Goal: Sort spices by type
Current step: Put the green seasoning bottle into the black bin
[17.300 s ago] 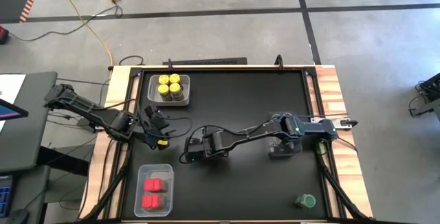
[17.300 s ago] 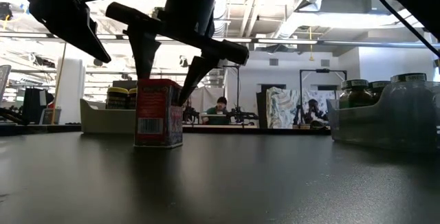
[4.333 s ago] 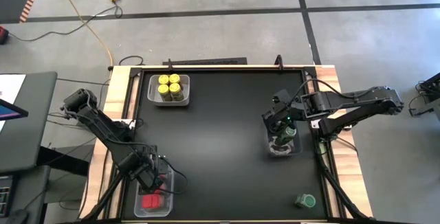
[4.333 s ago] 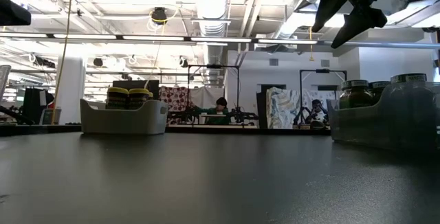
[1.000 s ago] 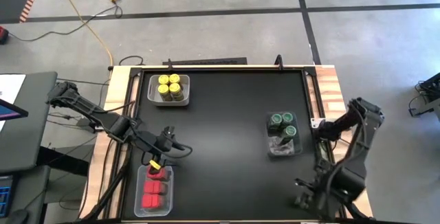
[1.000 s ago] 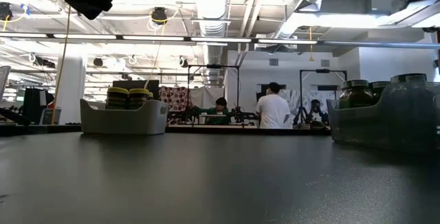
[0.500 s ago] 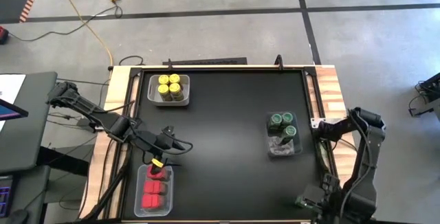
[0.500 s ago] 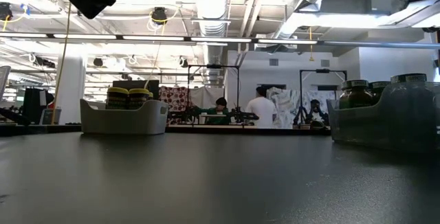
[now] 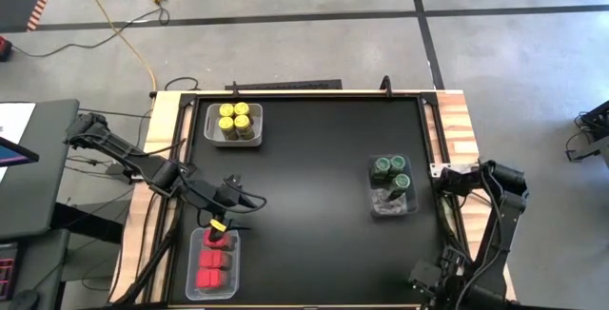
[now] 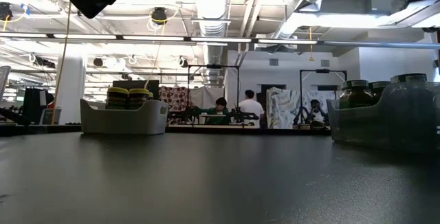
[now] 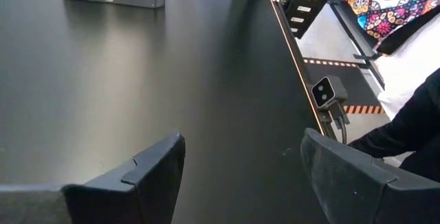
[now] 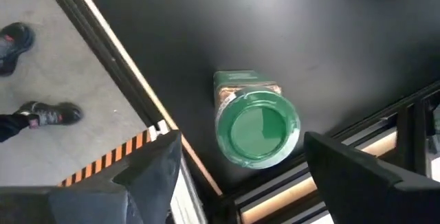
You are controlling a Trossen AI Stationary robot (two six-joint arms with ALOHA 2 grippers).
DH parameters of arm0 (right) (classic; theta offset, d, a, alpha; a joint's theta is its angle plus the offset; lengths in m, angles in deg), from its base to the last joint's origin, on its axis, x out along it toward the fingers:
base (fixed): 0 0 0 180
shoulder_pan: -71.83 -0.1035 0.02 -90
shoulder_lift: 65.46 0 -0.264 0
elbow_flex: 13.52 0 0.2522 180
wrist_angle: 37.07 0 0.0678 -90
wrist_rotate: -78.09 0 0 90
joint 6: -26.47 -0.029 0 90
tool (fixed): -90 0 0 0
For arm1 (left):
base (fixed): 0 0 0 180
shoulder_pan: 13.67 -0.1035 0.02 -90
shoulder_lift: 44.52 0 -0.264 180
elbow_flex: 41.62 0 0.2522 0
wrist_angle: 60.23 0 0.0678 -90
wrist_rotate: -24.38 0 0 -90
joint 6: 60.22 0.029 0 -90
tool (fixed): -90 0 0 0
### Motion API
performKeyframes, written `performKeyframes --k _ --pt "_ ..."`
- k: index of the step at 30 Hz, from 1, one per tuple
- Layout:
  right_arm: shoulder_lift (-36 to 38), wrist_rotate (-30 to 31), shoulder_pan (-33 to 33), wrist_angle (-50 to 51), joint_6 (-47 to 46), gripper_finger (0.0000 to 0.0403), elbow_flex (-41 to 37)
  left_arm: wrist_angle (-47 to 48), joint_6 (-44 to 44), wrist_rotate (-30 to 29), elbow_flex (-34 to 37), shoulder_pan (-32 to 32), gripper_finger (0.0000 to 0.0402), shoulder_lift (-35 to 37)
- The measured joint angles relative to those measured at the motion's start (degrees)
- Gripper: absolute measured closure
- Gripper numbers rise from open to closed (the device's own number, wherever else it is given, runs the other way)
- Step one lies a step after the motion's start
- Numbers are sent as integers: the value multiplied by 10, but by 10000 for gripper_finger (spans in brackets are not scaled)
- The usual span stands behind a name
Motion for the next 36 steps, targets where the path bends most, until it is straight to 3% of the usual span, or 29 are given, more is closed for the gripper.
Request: performKeyframes --k 20,36 --pt "6 -2 2 0 15 72 -4 0 -1 -3 0 0 123 0" --pt "60 -8 5 -166 -1 72 -165 0 -4 -9 0 0 123 0"
